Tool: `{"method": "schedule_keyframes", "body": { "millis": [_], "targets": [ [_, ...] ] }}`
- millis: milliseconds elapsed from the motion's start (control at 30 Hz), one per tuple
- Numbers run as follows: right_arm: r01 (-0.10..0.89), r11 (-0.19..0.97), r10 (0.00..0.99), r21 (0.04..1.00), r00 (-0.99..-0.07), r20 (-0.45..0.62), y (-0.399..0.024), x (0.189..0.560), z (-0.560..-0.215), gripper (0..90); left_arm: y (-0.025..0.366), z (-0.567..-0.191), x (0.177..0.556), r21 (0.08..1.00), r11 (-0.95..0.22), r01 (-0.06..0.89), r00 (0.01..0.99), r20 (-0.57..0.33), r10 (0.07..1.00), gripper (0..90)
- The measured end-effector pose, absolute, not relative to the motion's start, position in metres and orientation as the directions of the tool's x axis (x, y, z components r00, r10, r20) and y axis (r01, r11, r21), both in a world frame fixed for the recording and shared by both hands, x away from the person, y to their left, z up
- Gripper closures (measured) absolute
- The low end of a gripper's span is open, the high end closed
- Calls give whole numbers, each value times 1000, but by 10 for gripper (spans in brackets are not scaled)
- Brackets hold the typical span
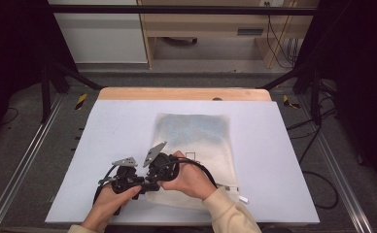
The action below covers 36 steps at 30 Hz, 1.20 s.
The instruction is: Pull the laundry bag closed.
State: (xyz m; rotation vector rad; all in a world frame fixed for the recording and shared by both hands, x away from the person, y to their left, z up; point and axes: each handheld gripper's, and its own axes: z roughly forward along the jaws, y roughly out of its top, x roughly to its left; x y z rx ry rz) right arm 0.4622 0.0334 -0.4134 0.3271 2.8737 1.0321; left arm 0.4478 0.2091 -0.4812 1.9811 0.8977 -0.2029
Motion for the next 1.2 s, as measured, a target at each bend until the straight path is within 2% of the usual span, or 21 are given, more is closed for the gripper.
{"method": "schedule_keyframes", "body": {
  "millis": [833, 1200],
  "targets": [
    [167, 757, 214, 632, -977, 1, 31, 464, -414, 818, 210, -484, 449, 686, -321, 653, 728, -451, 517, 816],
    [156, 762, 207, 628, -978, -9, 31, 464, -415, 818, 210, -484, 450, 682, -329, 654, 729, -451, 514, 838]
  ]
}}
